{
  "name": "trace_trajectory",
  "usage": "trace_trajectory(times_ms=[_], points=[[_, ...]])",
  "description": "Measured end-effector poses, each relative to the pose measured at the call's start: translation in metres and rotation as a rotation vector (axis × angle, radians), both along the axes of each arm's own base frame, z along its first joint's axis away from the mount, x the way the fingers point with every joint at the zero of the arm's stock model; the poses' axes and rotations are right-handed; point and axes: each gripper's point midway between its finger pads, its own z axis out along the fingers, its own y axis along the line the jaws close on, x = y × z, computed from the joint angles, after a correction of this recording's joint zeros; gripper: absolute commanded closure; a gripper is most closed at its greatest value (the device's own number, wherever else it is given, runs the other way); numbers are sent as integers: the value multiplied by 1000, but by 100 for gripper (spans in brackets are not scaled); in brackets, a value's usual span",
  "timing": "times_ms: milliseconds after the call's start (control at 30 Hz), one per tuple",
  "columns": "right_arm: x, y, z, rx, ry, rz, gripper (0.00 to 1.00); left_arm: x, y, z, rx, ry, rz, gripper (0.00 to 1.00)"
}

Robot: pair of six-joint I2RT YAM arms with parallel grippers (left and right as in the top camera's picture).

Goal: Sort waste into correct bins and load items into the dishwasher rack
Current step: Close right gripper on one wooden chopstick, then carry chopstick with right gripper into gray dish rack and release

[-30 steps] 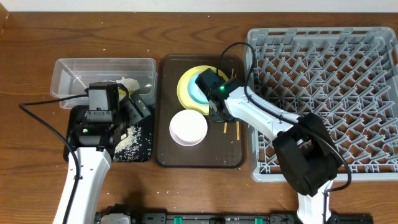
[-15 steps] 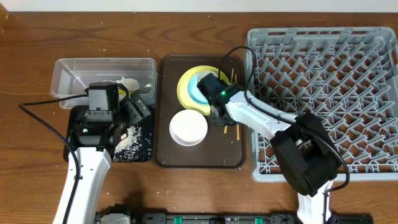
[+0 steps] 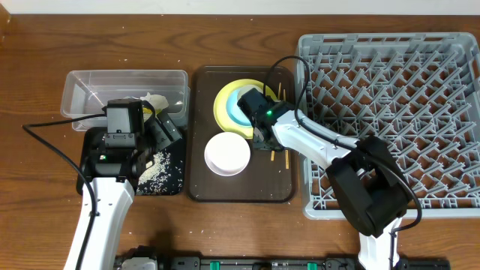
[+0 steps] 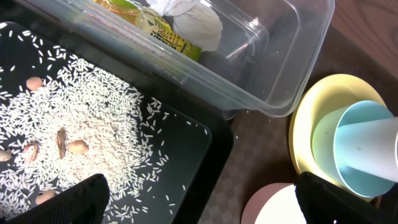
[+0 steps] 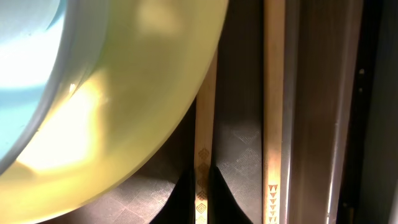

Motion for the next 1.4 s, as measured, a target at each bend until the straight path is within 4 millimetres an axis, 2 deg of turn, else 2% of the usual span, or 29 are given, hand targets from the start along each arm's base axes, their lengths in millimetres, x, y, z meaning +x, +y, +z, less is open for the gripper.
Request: trace_trajectory(times_ms=[267, 367, 467, 667, 800, 867, 1167, 1400], points=[[-8, -7, 3, -10, 40, -5, 99, 0, 0, 0, 0, 0, 0, 2], [-8, -12, 14, 0, 37, -15, 99, 0, 0, 0, 0, 0, 0, 2], [-2, -13, 39, 37, -13, -13, 99, 0, 0, 0, 0, 0, 0, 2], [5, -15, 112, 129, -161, 31, 99, 0, 0, 0, 0, 0, 0, 2], [4, -28, 143, 137, -217, 69, 99, 0, 0, 0, 0, 0, 0, 2], [1, -40, 150, 113, -218, 76, 99, 0, 0, 0, 0, 0, 0, 2], [-5, -106, 148, -50, -137, 70, 99, 0, 0, 0, 0, 0, 0, 2], [-3, -132, 147, -106, -103, 115, 99, 0, 0, 0, 0, 0, 0, 2]])
